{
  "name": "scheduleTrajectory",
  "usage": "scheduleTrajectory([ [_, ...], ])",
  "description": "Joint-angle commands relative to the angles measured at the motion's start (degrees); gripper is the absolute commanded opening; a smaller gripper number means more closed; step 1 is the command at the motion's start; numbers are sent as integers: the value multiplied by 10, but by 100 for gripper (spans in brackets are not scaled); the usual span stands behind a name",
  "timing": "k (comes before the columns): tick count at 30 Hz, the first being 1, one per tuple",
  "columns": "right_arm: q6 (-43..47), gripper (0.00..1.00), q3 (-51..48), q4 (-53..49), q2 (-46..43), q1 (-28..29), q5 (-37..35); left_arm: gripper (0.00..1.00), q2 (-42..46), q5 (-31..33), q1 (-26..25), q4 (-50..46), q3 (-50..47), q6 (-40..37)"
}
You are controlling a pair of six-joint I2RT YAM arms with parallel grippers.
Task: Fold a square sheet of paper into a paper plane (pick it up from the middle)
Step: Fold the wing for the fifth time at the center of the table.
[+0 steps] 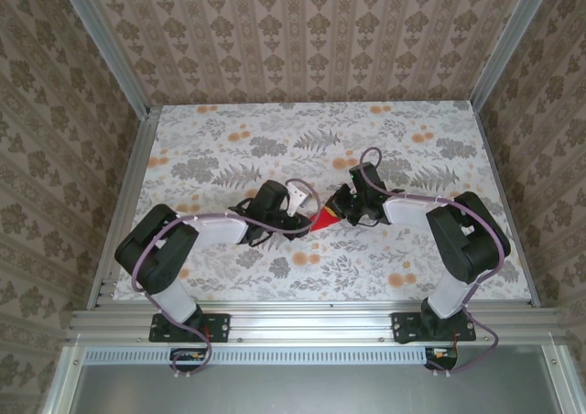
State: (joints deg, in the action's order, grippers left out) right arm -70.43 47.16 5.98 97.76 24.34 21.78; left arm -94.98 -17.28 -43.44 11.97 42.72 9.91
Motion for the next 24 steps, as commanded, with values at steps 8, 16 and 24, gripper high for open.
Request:
scheduleTrajectory([
  [8, 11, 3, 6, -3, -12, -8, 21, 35, -28, -61, 17, -3, -3, 31],
  [16, 12, 3, 8, -4, -11, -10, 23, 26, -42, -60, 17, -9, 0, 27],
  [24, 13, 2, 8, -4, -11, -12, 24, 14, -44, -42, 16, -8, -4, 21],
])
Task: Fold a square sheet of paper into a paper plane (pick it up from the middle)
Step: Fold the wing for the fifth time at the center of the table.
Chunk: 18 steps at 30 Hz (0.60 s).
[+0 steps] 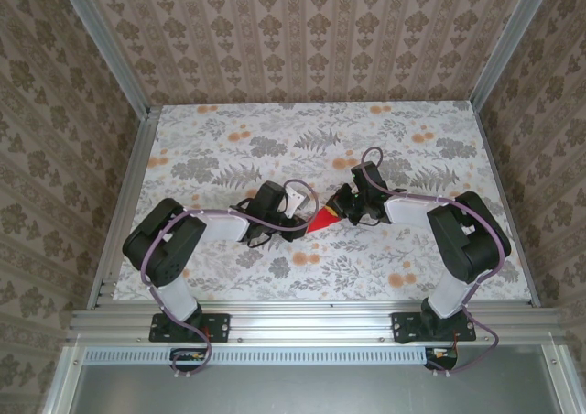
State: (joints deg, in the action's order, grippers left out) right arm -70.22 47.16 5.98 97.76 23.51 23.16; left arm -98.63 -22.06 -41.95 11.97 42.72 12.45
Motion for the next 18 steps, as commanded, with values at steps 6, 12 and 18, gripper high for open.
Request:
scheduleTrajectory([
  [6, 11, 2, 8, -3, -12, -6, 14, 8, -4, 58, -12, -18, -7, -23],
  [12, 14, 2, 6, -2, -13, -5, 20, 11, 1, 91, -25, -27, -3, -30],
  [18, 15, 2, 7, -6, -11, -6, 20, 15, -1, 77, -26, -34, -4, -40],
])
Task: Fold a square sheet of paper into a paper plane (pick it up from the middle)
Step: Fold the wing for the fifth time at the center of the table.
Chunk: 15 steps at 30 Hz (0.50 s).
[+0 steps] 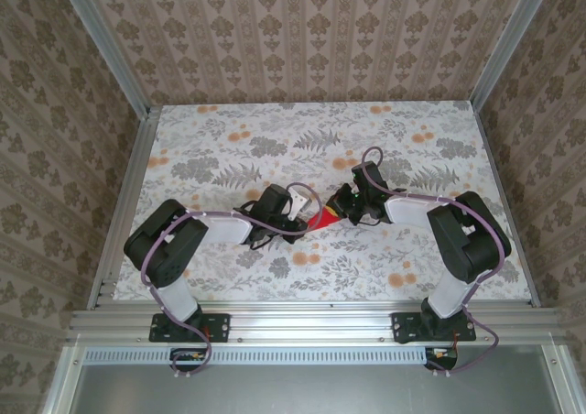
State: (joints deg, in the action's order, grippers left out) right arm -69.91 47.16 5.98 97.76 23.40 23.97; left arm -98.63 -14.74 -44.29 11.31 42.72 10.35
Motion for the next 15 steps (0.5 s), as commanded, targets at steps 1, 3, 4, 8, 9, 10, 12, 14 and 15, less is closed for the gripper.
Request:
scheduleTrajectory([
  [1, 12, 2, 8, -7, -12, -5, 11, 15, 0, 4, -3, -29, -4, -20],
  [3, 13, 2, 8, -8, -12, -4, 9, 15, 2, 3, -2, -32, -6, -23],
  [4, 14, 2, 8, -9, -12, -5, 9, 15, 2, 3, -2, -35, -6, -24],
  [8, 16, 2, 9, -12, -12, -6, 8, 15, 9, 3, -4, -43, -12, -28],
  [9, 17, 2, 10, -12, -12, -6, 7, 15, 11, 3, -4, -44, -13, -29],
  [10, 17, 2, 10, -14, -12, -7, 8, 14, 12, 3, -5, -45, -15, -30],
  [12, 18, 2, 10, -14, -12, -8, 9, 11, 13, 9, -6, -46, -16, -32],
  [14, 21, 2, 11, -16, -12, -8, 11, 9, 13, 24, -10, -46, -17, -33],
  [15, 24, 2, 11, -18, -12, -8, 12, 8, 13, 32, -12, -47, -16, -33],
])
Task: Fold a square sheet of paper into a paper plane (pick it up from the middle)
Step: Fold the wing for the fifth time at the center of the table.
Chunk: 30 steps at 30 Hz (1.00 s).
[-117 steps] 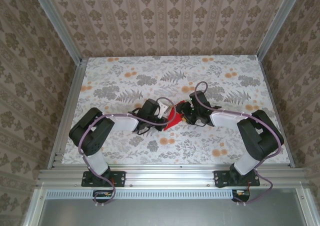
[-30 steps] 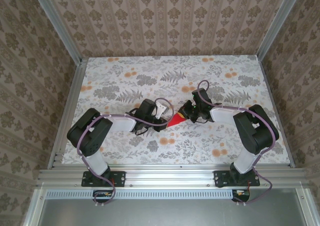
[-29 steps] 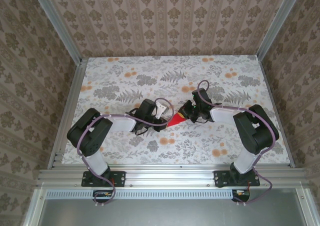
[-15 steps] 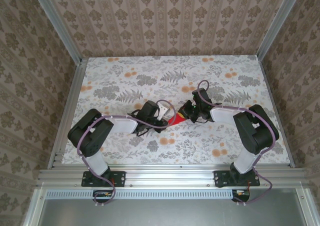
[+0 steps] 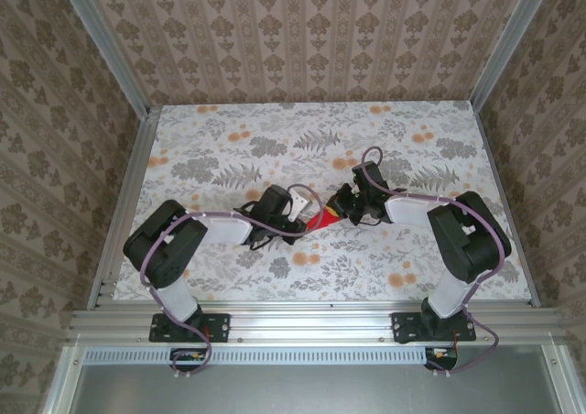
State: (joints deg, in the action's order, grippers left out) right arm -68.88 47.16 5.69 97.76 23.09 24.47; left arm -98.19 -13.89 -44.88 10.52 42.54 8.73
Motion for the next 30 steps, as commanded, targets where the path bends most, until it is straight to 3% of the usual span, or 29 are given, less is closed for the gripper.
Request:
scheduleTrajectory([
  [1, 15, 2, 10, -16, -13, -4, 9, 8, 9, 29, -9, -39, -13, -17],
  [5, 25, 2, 1, -19, -15, -3, 16, 23, 18, 10, -9, -40, -8, 0],
  [11, 72, 3, -5, -24, -14, -4, 36, 40, 61, -100, 26, -32, -7, 43],
  [16, 165, 4, 18, -61, -13, -4, 69, 42, 48, -193, 60, -8, 5, 90],
  [30, 270, 7, 61, -47, 28, -4, 162, 42, -18, -246, 96, 75, 17, 224],
])
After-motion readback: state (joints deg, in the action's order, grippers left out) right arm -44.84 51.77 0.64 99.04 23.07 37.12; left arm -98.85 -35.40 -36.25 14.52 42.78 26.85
